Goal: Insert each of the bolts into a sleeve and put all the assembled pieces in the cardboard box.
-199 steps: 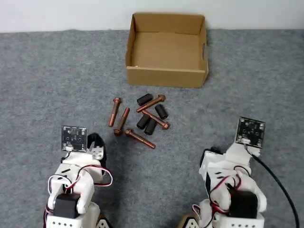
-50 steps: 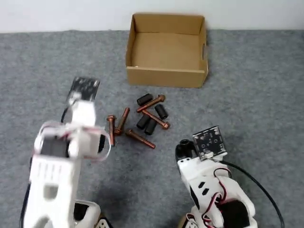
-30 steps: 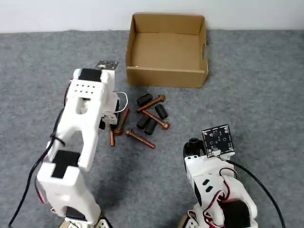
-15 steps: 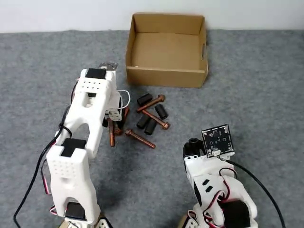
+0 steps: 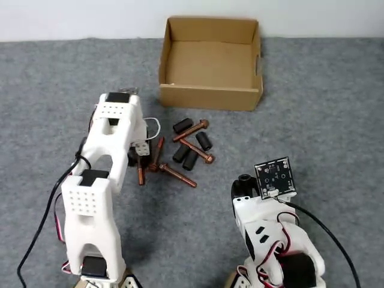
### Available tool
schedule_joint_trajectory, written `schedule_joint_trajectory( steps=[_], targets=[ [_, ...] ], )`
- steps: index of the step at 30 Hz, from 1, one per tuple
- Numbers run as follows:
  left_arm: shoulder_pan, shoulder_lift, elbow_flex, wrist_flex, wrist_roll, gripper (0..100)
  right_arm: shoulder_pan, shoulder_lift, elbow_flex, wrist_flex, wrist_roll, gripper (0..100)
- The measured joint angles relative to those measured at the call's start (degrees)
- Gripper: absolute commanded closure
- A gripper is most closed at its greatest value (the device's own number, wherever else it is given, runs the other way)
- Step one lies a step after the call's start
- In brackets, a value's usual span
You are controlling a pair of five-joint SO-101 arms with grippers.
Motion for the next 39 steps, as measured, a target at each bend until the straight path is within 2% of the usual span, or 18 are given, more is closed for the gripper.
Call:
schedule_joint_trajectory(
  steps=[6, 12, 17, 23, 31, 35, 39],
  targets=[
    [0.2, 0.8, -2.6, 0.3, 1.5, 99, 0.0, 0.0, 0.0, 0.0, 0.0, 99.1],
    [-0.9, 1.1, -8.4, 6.2, 1.9, 100, 0.0, -0.6, 0.0, 0.0, 0.0, 99.1],
    [0.8, -7.0, -8.8, 9.1, 2.5, 100, 0.0, -0.4, -0.1, 0.0, 0.0, 99.1],
    [8.4, -30.1, -0.2, 9.4, 2.5, 100, -0.1, -0.5, -0.2, 0.0, 0.0, 99.1],
    [14.0, -54.2, 18.7, 1.1, 2.7, 100, -0.3, -1.3, -2.1, 0.0, -5.7, 99.0],
    [16.8, -62.9, 28.5, -1.1, 3.2, 100, -4.8, -1.0, -2.1, 0.0, -5.4, 99.0],
    [20.0, -73.6, 37.4, -6.2, 7.4, 100, -11.4, -0.9, -2.1, 0.0, -4.4, 99.0]
  ],
)
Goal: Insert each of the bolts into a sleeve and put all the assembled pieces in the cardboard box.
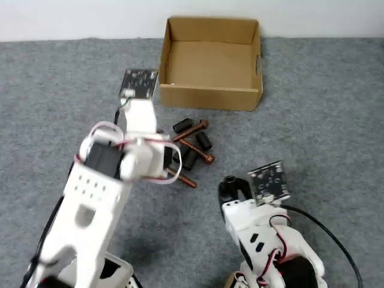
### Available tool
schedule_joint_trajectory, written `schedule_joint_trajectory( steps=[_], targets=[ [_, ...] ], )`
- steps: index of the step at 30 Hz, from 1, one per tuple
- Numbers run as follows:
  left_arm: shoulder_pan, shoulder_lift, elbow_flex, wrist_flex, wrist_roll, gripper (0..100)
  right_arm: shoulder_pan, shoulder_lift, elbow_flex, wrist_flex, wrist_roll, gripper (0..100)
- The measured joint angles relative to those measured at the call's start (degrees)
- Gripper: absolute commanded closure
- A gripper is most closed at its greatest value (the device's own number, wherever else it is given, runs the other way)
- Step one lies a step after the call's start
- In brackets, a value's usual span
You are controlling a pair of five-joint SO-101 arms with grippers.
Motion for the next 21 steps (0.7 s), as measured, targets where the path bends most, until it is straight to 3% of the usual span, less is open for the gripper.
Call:
schedule_joint_trajectory(
  steps=[11, 16, 21],
  targets=[
    [3.9, -32.4, 23.6, -17.0, 4.2, 100, -14.9, 0.0, 0.0, 0.0, 0.2, 99.0],
    [4.0, -43.6, 30.5, -20.2, 4.3, 99, -21.4, 0.1, 0.0, -0.1, 0.3, 99.0],
    [8.5, -52.4, 35.0, -20.7, 4.3, 99, -23.0, 0.0, 1.0, -4.2, 0.3, 99.0]
  ],
)
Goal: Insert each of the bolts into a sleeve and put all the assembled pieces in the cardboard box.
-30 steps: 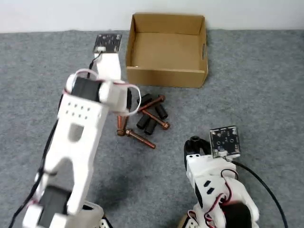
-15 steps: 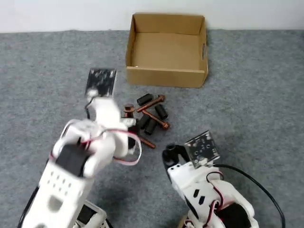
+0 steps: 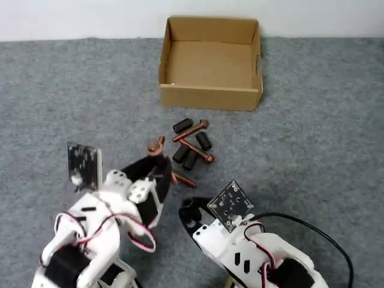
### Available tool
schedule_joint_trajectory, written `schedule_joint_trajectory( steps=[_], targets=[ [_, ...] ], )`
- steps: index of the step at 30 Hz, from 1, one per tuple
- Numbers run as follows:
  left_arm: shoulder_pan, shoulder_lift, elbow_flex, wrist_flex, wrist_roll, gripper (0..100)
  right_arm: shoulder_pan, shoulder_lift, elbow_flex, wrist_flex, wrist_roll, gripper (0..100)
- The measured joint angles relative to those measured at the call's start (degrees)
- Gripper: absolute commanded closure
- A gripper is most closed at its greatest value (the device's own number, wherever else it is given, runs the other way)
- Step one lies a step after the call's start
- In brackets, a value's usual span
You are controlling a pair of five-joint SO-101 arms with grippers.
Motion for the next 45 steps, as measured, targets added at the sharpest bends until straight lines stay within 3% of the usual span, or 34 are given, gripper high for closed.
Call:
schedule_joint_trajectory(
  steps=[9, 27, 38, 45],
  targets=[
    [4.2, -7.7, 5.5, 0.0, -0.2, 99, 0.0, 0.6, 2.5, -7.5, 2.4, 99.0],
    [7.1, -8.7, 5.6, -0.1, 0.1, 99, 0.0, 0.6, 3.0, -8.1, 3.3, 99.0],
    [5.3, -8.7, 6.2, 0.1, 0.4, 99, 2.8, 0.7, 3.0, -8.1, 6.4, 99.0],
    [3.3, -8.5, 11.1, -4.0, 0.4, 99, 2.8, 0.7, 2.9, -8.2, 8.8, 99.0]
  ],
)
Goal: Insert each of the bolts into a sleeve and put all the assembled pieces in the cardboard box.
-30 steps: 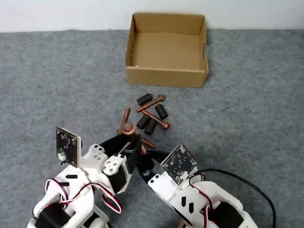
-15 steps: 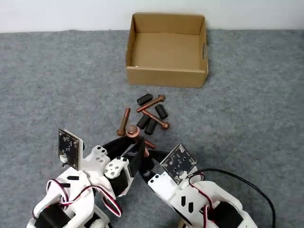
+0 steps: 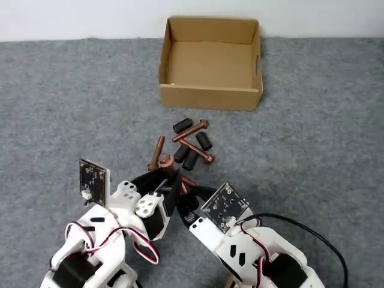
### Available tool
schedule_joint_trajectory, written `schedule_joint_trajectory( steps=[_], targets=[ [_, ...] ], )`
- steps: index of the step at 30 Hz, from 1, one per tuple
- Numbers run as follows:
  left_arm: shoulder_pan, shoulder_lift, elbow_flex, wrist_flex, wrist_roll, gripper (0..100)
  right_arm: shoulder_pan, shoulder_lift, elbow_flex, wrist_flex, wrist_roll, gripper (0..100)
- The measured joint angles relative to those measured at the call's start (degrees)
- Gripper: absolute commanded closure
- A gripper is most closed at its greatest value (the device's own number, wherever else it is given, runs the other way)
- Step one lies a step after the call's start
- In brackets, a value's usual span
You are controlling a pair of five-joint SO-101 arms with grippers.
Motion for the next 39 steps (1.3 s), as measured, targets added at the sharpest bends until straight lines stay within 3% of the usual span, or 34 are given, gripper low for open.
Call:
schedule_joint_trajectory(
  steps=[5, 12, 17, 20, 31, 33, 37, 39],
  targets=[
    [2.2, -0.1, 0.2, 0.5, 0.1, 99, 0.0, 0.0, 0.0, 0.0, 0.8, 99.0],
    [6.1, 0.0, 0.0, 7.4, -3.2, 99, 0.0, -0.1, 0.0, 0.0, 1.0, 99.0],
    [6.3, -0.2, -1.1, 11.6, -5.5, 84, 0.0, -0.1, 0.0, 0.0, 1.1, 99.0],
    [5.5, 0.2, -1.5, 12.7, -6.9, 81, 0.5, -0.1, 0.1, 0.1, 1.1, 99.0],
    [-0.7, -0.2, -7.1, 15.1, -10.7, 81, 0.4, 0.0, 0.1, 0.0, 1.1, 99.0],
    [-3.1, -0.2, -8.3, 15.1, -10.7, 84, 1.1, 0.0, 0.1, 0.0, 1.1, 99.0],
    [-9.8, -0.2, -8.4, 15.6, -13.0, 100, 6.1, 0.0, 0.1, 0.0, 1.1, 99.1],
    [-13.3, -0.2, -8.4, 15.6, -16.1, 99, 10.3, 0.0, 0.1, 0.0, 1.1, 99.1]
  ],
)
